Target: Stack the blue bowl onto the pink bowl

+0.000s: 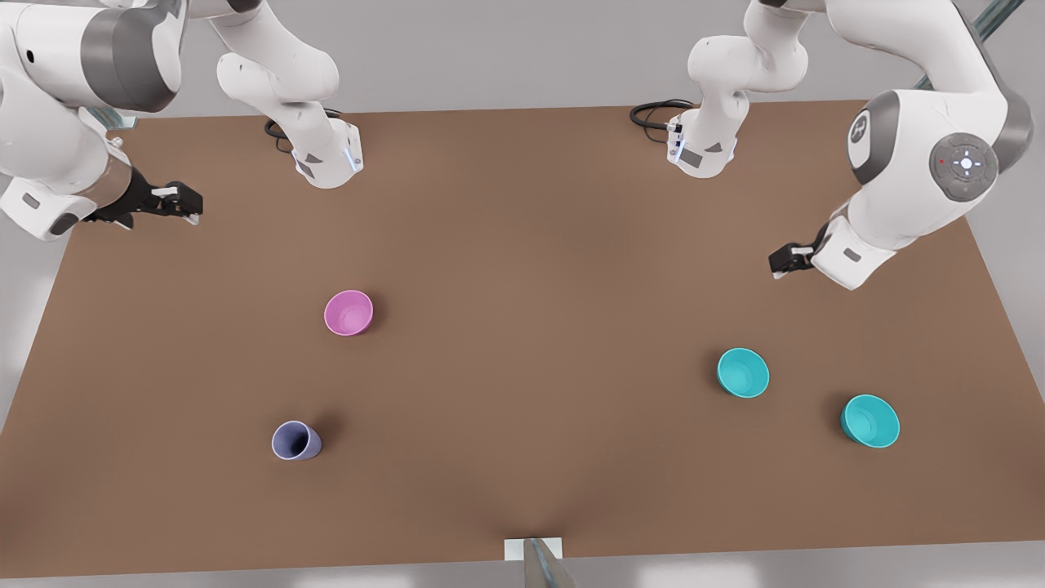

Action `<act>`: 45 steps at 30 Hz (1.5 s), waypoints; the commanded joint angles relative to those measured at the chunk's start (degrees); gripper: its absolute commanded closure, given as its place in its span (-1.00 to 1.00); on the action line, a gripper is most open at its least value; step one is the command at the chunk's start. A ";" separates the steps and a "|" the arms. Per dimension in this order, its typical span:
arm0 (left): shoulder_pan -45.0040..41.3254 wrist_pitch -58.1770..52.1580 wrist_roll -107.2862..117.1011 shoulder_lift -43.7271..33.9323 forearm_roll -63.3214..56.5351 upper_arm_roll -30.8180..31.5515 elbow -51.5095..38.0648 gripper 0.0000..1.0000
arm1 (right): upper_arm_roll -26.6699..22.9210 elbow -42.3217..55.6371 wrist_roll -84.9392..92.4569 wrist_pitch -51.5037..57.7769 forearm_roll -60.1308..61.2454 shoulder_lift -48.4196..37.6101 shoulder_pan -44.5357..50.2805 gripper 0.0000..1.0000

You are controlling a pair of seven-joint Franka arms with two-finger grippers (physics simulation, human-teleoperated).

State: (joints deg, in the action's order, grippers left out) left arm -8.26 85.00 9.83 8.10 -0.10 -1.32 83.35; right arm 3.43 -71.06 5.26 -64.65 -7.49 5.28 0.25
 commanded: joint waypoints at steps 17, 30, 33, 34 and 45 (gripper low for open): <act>0.00 -2.30 3.00 0.34 0.19 0.97 -1.00 -1.00 | 0.61 -48.56 5.73 -53.99 18.65 8.52 -8.77 -1.00; 0.00 -3.00 3.18 0.43 0.10 0.97 -1.26 -1.00 | 1.05 -56.38 3.18 -71.14 27.53 14.15 -2.09 -1.00; 0.00 -2.91 3.18 0.51 0.19 0.97 -1.26 -1.00 | 1.05 -57.17 3.62 -71.05 27.53 14.76 -2.53 -1.00; 0.00 -2.82 3.18 0.69 0.19 0.97 -1.26 -1.00 | 1.14 -57.35 3.71 -70.96 27.53 15.29 -2.44 -1.00; 0.08 -2.82 3.18 0.69 0.19 0.97 -1.26 -1.00 | 1.32 -56.29 4.32 -69.82 27.53 16.26 -2.36 0.42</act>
State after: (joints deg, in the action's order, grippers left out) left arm -8.19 82.26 12.72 8.86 0.11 -0.35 82.12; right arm 4.73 -127.53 10.50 -134.65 21.49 21.65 -2.08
